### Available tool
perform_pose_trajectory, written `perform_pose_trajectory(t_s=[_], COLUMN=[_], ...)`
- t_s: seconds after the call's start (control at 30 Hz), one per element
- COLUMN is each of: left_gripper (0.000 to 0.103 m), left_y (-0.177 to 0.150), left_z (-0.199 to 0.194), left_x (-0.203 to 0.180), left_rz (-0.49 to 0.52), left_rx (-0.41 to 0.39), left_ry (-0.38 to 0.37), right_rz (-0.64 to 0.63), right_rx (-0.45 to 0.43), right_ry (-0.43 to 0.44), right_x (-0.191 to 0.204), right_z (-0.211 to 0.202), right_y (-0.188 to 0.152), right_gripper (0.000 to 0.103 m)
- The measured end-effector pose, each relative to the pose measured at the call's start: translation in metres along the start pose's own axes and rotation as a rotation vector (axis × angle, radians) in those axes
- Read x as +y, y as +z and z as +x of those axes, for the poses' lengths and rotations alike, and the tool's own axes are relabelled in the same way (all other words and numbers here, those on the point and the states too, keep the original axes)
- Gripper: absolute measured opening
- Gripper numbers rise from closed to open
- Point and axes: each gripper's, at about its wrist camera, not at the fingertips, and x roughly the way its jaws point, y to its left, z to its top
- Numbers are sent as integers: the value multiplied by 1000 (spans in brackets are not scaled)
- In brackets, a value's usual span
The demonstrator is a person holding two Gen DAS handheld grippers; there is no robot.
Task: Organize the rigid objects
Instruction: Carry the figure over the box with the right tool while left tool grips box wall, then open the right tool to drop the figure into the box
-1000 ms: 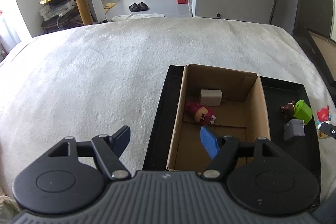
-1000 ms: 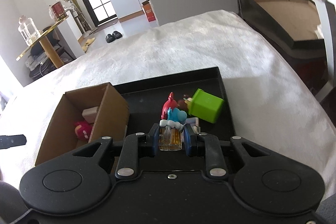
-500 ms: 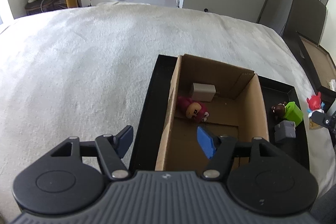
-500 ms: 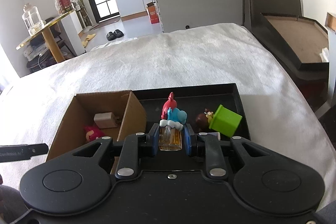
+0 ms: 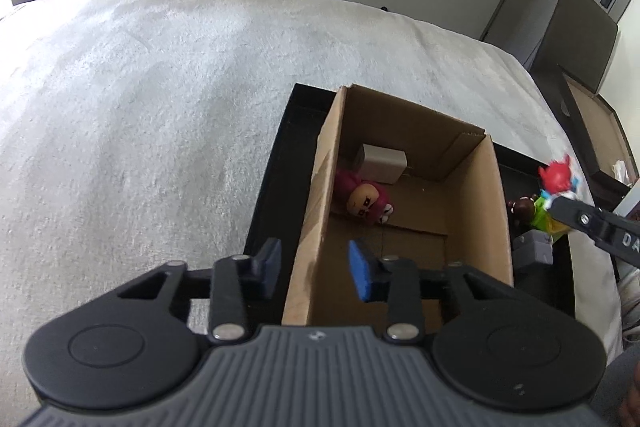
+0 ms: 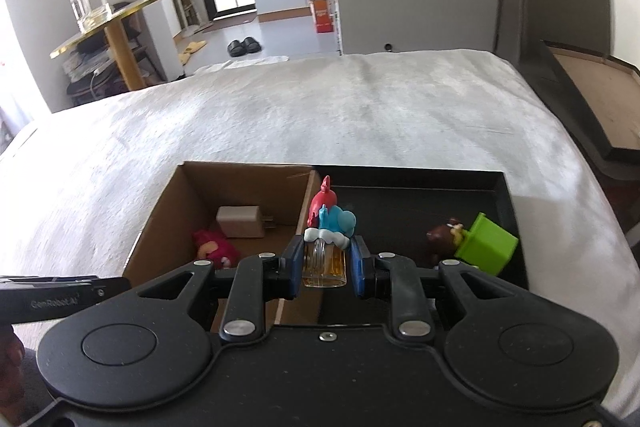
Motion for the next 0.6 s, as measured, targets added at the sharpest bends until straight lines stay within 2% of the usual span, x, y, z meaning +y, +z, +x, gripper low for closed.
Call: perform_pose_trajectory(t_s=[0.13,0.2,0.3,0.6], left_gripper=[27,18,12,8], left_y=[0,0,0,0], left_z=[5,8,10,12], left_x=[2,3,5,8], left_rz=[-3,-7,-10,-20], left_rx=[12,23,33,36], left_ry=[-11,-18,-23,-42], right_rz=[-33,-46,-66,-128], right_rx=[6,13,22,43], right_ry=[9,15,26,40], right_x=[13,20,29,49], right_z=[5,8,11,23], right_y=[5,6,7,15], right_gripper=[24,24,24,24])
